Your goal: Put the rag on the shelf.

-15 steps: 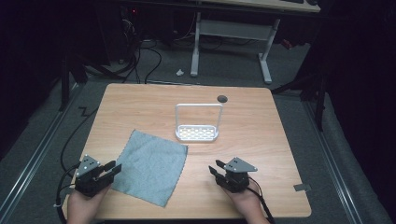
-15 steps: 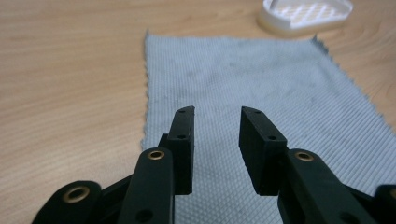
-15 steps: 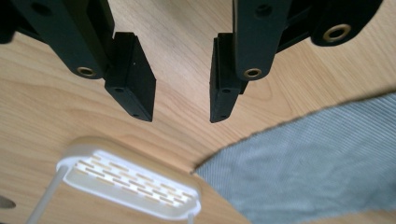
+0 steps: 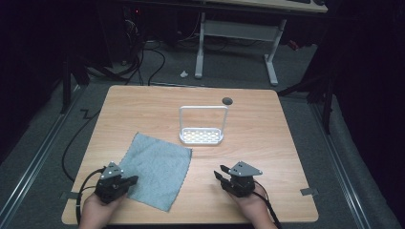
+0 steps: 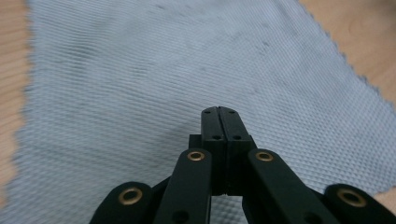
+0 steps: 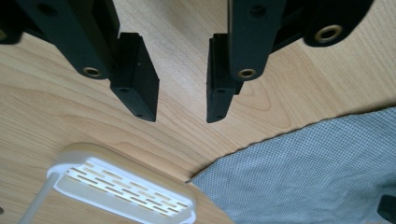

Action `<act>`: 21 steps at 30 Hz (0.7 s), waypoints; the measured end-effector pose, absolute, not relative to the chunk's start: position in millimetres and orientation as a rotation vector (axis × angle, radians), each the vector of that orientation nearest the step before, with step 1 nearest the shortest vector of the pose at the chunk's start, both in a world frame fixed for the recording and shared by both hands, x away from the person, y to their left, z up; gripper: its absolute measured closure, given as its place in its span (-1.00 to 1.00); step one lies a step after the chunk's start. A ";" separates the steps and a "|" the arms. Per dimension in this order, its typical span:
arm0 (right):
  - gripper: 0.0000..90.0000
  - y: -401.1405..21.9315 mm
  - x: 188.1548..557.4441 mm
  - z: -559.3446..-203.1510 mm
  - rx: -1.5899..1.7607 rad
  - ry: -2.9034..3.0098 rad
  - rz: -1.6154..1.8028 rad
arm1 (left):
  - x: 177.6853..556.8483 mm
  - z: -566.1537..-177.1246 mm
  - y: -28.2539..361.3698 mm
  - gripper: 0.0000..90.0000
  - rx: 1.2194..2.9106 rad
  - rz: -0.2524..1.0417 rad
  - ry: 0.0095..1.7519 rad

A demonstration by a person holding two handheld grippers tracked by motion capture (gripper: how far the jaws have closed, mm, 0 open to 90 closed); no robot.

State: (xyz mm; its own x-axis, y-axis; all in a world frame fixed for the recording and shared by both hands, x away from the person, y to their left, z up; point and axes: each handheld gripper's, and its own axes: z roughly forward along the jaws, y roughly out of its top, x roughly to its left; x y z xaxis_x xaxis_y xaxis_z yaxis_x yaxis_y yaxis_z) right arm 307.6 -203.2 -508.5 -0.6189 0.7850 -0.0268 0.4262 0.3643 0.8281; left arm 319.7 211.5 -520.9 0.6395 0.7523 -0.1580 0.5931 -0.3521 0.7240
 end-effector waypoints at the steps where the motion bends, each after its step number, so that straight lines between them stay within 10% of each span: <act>1: 0.52 -202.3 307.2 -508.2 1.049 2.217 1.153 | 318.7 -521.4 205.3 1.00 2.106 0.261 1.028; 21: 0.89 -156.9 312.9 -508.1 0.857 2.368 1.182 | 286.0 -523.6 149.1 0.95 2.226 0.209 0.773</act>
State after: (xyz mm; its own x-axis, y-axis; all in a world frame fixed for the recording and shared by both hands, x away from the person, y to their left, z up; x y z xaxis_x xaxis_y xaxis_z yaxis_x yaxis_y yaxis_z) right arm 312.9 -156.9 -508.1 -0.7523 0.6572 -0.0460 0.3583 0.4667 0.8086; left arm 286.0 149.1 -523.6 0.8037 0.5887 -0.0861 0.4648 -0.5310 0.7086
